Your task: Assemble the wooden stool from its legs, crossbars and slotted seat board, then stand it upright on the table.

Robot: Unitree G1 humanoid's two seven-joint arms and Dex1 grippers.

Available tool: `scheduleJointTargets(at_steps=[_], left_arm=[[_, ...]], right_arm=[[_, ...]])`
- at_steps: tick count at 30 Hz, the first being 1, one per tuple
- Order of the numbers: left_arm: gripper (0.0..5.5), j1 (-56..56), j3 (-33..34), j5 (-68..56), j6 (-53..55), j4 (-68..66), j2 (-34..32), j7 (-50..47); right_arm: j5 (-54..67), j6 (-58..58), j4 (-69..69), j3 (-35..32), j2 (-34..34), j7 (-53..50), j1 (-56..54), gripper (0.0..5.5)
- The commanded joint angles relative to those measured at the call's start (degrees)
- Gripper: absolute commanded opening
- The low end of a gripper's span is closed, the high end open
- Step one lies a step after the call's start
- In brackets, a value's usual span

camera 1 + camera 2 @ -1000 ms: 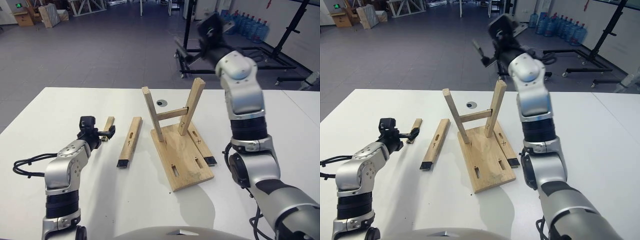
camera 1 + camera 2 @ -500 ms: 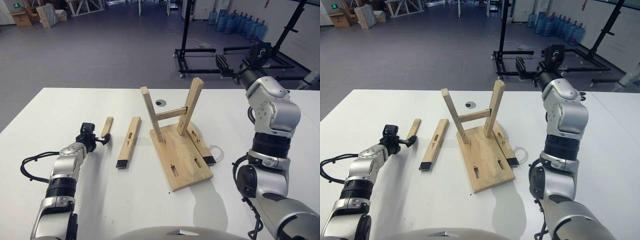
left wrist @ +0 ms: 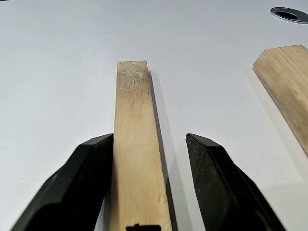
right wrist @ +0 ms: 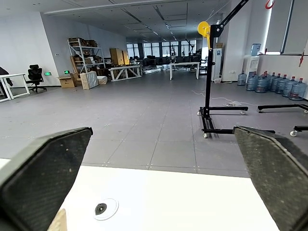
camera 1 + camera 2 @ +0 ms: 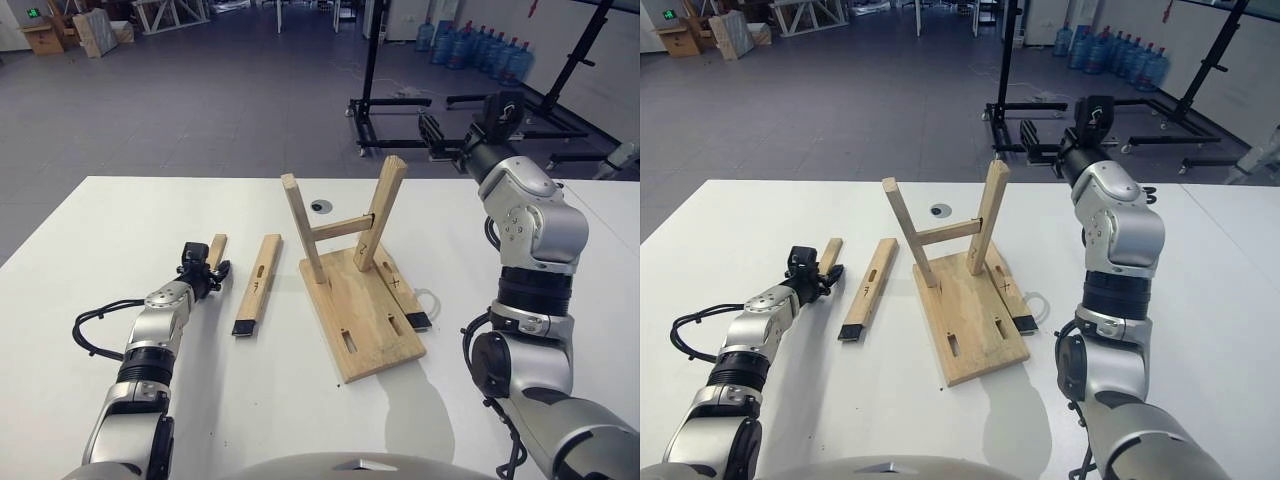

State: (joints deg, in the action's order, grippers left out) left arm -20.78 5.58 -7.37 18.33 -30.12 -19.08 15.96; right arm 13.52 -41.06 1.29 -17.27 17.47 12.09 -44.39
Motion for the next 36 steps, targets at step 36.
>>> scheduleJointTargets(at_steps=[36], left_arm=[[1.28, -14.71, -4.98, -13.57, 5.73, 48.37, -1.74, 8.56]], right_arm=[[63.56, -25.76, 2.65, -16.65, -16.66, -15.51, -12.53, 5.40]])
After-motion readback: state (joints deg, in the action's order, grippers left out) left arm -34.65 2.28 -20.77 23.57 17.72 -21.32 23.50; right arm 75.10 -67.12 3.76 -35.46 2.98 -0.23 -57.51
